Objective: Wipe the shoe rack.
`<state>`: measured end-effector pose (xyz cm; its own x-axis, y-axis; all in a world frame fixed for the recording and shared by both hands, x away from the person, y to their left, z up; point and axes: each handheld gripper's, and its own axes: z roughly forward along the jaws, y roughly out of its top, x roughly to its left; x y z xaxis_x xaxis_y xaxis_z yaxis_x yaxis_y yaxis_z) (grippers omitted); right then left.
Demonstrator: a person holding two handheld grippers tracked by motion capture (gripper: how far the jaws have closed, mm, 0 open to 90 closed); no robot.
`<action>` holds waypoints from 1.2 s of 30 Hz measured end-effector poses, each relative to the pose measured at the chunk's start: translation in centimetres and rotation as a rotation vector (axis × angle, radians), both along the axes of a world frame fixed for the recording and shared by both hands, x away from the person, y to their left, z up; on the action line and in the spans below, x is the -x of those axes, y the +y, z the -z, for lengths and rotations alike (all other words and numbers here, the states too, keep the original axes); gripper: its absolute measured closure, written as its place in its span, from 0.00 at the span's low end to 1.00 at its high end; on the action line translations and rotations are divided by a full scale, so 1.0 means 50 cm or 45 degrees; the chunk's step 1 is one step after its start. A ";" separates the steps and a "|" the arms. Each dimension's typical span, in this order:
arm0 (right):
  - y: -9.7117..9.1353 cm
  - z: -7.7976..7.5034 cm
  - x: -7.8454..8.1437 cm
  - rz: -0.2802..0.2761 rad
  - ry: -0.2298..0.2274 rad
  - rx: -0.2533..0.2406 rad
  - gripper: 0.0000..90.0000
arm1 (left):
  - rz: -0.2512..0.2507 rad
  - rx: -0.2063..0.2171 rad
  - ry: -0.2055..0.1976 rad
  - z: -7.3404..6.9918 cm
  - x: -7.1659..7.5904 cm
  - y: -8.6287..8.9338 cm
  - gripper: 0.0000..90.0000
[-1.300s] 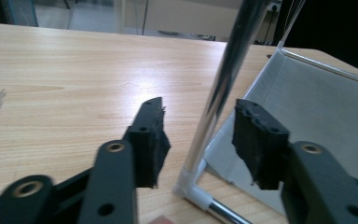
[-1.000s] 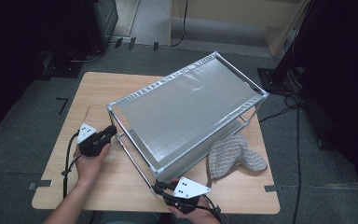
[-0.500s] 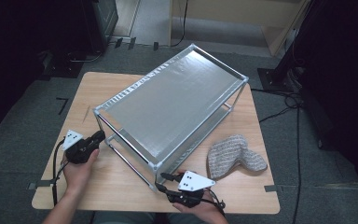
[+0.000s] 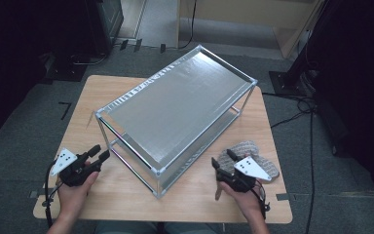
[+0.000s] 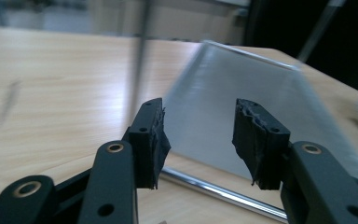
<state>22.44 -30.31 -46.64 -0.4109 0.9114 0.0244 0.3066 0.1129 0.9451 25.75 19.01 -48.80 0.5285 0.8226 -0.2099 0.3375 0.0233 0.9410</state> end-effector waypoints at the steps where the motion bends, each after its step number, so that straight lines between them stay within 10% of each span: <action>1: 0.000 0.000 0.000 0.000 0.000 0.000 0.37 | 0.045 0.007 -0.013 -0.003 0.008 -0.006 0.58; 7: -0.080 0.030 -0.033 0.196 0.178 0.038 0.18 | 0.264 0.027 -0.078 -0.011 0.049 -0.044 0.56; 13: -0.100 0.052 -0.058 0.227 0.319 0.034 0.15 | 0.375 0.099 -0.050 -0.012 0.081 -0.063 0.53; 25: -0.112 0.041 -0.029 0.154 0.369 0.002 0.09 | 0.537 0.119 -0.123 -0.037 0.139 -0.096 0.44; 31: -0.089 0.072 -0.040 0.127 0.433 0.171 0.08 | 0.652 0.081 -0.136 -0.032 0.150 -0.139 0.42; 36: -0.073 0.092 -0.056 0.187 0.465 0.246 0.27 | 0.694 0.038 -0.127 -0.024 0.155 -0.162 0.43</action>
